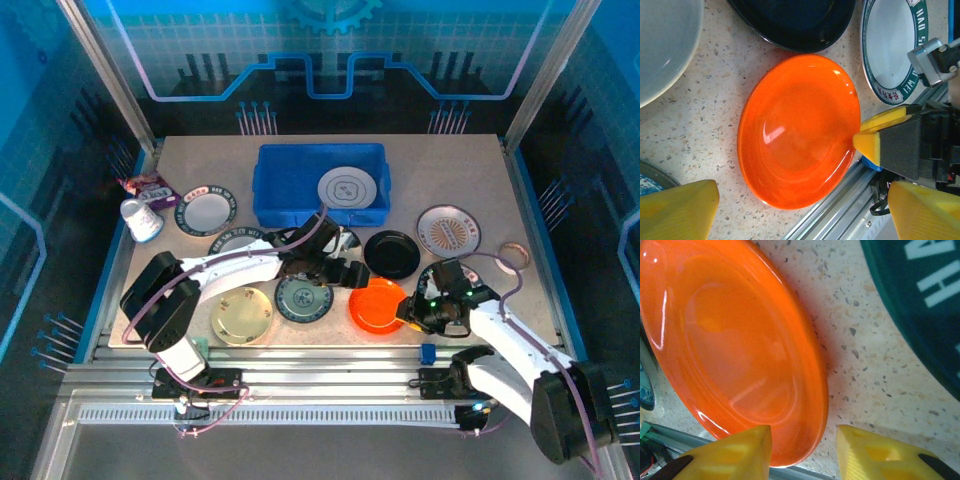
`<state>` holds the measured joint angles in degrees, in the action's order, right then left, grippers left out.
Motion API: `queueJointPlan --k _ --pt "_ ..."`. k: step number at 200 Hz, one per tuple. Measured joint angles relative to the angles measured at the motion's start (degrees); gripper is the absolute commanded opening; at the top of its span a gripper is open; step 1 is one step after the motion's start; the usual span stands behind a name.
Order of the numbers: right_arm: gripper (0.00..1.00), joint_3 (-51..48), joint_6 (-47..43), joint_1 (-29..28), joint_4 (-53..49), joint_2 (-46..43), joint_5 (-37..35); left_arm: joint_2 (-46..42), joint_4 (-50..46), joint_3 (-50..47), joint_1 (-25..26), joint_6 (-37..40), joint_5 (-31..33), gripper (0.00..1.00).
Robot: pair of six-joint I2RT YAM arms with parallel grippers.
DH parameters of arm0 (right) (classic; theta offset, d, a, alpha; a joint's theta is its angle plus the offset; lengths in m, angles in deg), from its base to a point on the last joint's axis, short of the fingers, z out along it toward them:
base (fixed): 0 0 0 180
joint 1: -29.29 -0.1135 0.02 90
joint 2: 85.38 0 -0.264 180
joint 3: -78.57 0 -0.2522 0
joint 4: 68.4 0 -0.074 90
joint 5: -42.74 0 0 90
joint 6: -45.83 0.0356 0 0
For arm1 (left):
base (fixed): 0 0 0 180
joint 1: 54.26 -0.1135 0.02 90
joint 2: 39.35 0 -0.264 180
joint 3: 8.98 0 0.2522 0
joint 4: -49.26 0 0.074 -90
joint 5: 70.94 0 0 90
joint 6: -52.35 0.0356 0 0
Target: Place the plates into the plastic bin on the countertop
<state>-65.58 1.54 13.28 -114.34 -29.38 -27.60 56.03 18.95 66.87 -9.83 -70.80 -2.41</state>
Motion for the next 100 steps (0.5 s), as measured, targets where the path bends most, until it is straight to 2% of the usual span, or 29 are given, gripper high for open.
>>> queueJointPlan --k 35,63,86,100 --pt "0.35 -0.04 0.07 -0.87 2.91 3.48 0.42 0.59 0.85 0.00 0.00 -0.15 -0.09 0.87" --pt "0.25 -0.09 0.35 -1.25 4.59 5.55 0.52 1.44 1.77 0.00 0.00 -0.24 -0.46 0.87" --pt "0.08 -0.26 0.90 -1.25 5.29 6.16 0.57 2.25 1.92 0.00 0.00 -0.24 -0.52 0.87" --pt "0.03 -0.26 1.05 -1.25 6.12 5.97 1.27 2.67 1.92 0.00 0.00 -0.22 -0.55 0.87"
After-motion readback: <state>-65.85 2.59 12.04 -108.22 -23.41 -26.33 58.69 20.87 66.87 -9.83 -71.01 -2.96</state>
